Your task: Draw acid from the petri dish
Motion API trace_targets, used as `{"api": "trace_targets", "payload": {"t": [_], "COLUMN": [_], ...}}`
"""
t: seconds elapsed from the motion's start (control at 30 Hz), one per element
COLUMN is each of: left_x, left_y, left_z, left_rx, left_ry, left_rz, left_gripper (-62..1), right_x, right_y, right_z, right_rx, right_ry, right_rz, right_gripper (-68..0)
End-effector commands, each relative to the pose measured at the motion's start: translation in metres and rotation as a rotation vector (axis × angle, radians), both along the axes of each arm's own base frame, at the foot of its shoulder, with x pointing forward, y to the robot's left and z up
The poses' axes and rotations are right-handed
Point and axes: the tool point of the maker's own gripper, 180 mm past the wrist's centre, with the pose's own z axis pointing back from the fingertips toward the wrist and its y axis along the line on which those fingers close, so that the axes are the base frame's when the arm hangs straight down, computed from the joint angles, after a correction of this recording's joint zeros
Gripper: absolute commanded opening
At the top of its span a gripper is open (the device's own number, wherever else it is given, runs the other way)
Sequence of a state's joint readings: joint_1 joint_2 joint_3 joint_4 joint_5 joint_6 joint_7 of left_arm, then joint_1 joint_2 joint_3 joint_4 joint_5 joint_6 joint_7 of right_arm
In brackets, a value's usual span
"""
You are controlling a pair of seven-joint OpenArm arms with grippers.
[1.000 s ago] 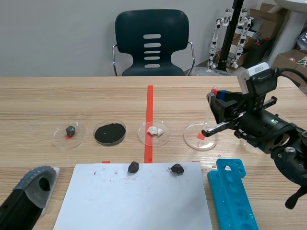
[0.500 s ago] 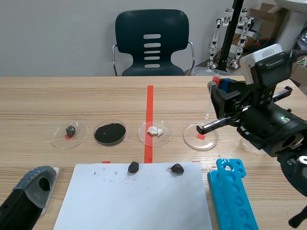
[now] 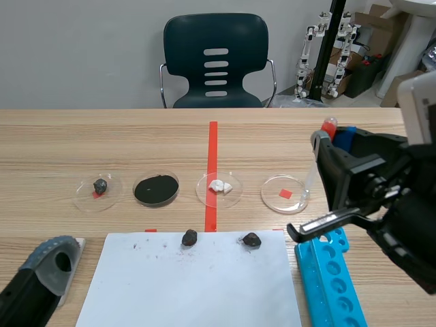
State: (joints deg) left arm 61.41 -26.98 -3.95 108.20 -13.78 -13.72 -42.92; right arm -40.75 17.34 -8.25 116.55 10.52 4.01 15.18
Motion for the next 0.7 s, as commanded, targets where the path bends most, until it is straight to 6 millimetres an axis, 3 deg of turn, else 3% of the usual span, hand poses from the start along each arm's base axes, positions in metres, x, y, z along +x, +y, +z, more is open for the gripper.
{"api": "trace_targets", "payload": {"t": [0.0, 0.3, 0.67], "left_x": [0.000, 0.000, 0.000], "left_y": [-0.001, -0.001, -0.001], "left_z": [0.008, 0.008, 0.008], "left_rx": [-0.023, -0.022, -0.023], "left_ry": [-0.021, -0.021, -0.021], "left_rz": [0.002, 0.002, 0.002], "left_gripper": [1.4, 1.4, 1.4], "right_x": [-0.004, -0.031, -0.040], "right_y": [-0.001, 0.003, 0.004], "right_z": [0.009, 0.013, 0.011], "right_rx": [0.003, 0.036, 0.043], "right_ry": [-0.029, -0.005, 0.007], "right_rz": [0.004, 0.025, 0.030], "right_gripper": [-59.0, -59.0, -59.0]}}
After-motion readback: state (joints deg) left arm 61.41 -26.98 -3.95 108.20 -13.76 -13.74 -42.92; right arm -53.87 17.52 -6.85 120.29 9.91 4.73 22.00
